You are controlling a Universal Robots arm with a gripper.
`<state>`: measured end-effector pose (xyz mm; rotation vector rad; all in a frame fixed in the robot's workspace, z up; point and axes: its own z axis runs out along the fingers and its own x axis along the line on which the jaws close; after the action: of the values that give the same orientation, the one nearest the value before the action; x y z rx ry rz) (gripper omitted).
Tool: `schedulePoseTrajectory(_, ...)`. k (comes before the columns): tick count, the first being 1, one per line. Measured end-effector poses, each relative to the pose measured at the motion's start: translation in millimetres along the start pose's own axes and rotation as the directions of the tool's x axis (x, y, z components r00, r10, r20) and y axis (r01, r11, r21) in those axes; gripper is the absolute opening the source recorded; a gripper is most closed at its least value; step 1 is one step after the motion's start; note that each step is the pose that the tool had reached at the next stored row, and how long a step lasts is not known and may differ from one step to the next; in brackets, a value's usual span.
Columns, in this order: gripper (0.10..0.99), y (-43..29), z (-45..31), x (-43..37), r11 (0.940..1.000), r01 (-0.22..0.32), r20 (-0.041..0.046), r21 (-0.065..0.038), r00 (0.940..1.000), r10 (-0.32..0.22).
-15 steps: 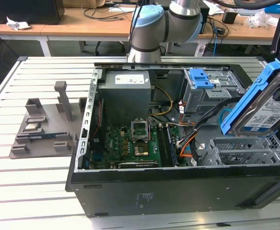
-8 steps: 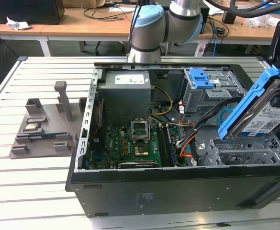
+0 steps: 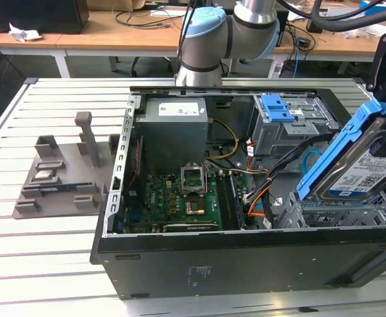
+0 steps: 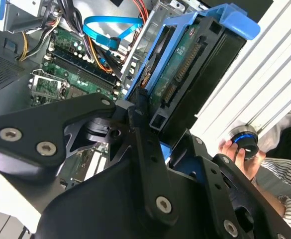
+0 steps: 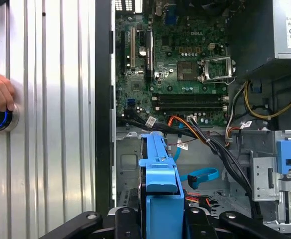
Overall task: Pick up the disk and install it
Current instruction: 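Pick up the disk, then insert the disk into the insertion slot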
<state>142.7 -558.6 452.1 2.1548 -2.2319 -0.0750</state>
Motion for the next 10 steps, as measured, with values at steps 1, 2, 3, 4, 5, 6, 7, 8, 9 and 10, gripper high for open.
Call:
schedulePoseTrajectory(1, 0.365, 0.0, 0.0, 0.0, 1.0000, 0.000, 0.0000, 0.000, 1.0000, 0.000)
schedulePoseTrajectory(2, 0.365, 0.1, 0.0, -0.1, 1.0000, 0.000, 0.0000, 0.000, 1.0000, 0.000)
schedulePoseTrajectory(3, 0.365, 0.2, 0.0, 0.0, 1.0000, 0.000, 0.0001, 0.000, 1.0000, 0.000)
schedulePoseTrajectory(4, 0.365, 0.2, 0.1, -0.1, 1.0000, 0.000, 0.0001, 0.000, 1.0000, 0.000)
schedulePoseTrajectory(5, 0.365, 0.3, 0.0, -0.1, 1.0000, 0.000, 0.0000, 0.000, 1.0000, 0.000)
schedulePoseTrajectory(6, 0.365, 0.4, 0.0, 0.0, 1.0000, 0.000, 0.0000, 0.000, 1.0000, 0.000)
schedulePoseTrajectory(7, 0.365, 0.4, 0.0, 0.0, 1.0000, 0.000, 0.0001, 0.000, 1.0000, 0.000)
schedulePoseTrajectory(8, 0.365, 0.4, 0.1, 0.0, 1.0000, 0.000, 0.0001, 0.000, 1.0000, 0.000)
schedulePoseTrajectory(9, 0.365, 0.5, 0.1, 0.0, 1.0000, 0.000, 0.0001, 0.000, 1.0000, 0.000)
schedulePoseTrajectory(10, 0.365, 0.6, 0.1, 0.0, 1.0000, 0.000, 0.0001, 0.000, 1.0000, 0.000)
